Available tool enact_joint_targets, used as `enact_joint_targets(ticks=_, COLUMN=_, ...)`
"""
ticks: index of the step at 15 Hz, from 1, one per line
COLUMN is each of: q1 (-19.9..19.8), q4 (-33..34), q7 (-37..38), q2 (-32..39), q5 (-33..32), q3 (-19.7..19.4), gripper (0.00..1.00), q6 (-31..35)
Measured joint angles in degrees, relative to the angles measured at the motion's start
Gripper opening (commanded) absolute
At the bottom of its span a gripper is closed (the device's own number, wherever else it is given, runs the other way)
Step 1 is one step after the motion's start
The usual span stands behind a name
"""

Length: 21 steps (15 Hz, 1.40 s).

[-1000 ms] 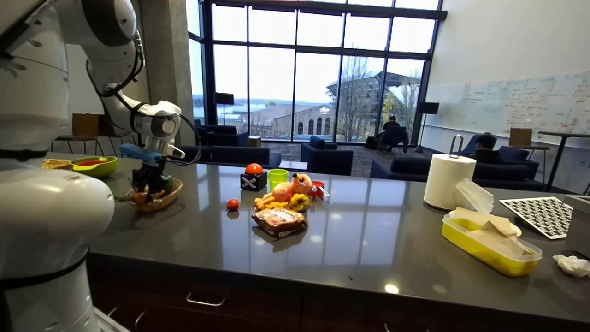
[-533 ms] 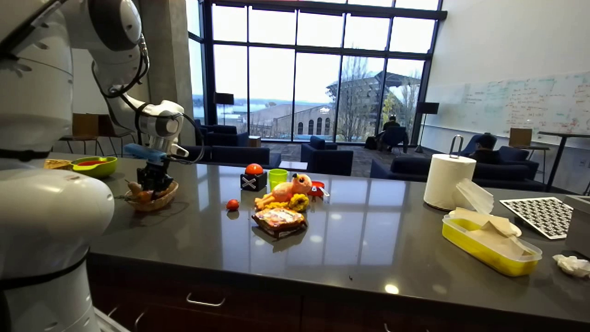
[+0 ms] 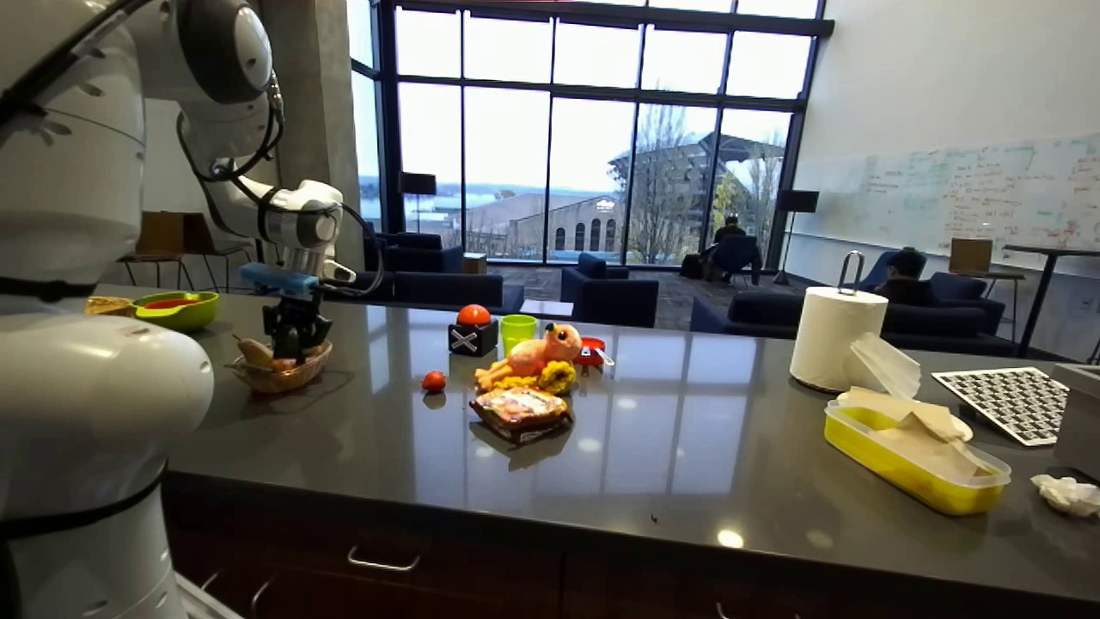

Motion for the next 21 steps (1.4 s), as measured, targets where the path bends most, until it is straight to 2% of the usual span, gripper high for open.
enact_joint_targets(ticks=3, q1=-0.1, q4=0.9, q7=0.0, q2=0.1, q5=-0.7, q3=-0.2, gripper=0.99, q6=0.0)
enact_joint_targets(ticks=13, q1=-2.6, q4=-0.1, q7=0.3, q2=-2.3, q5=-2.4, q3=-4.1, gripper=1.00, q6=0.7)
enact_joint_targets(ticks=16, q1=-4.0, q4=-2.4, q7=2.3, q2=-3.9, q5=-4.4, q3=-5.9, gripper=1.00, q6=3.6)
enact_joint_targets(ticks=21, q1=-6.1, q4=-6.1, q7=10.3, q2=-4.8, q5=-7.8, q3=-9.2, gripper=1.00, q6=11.4)
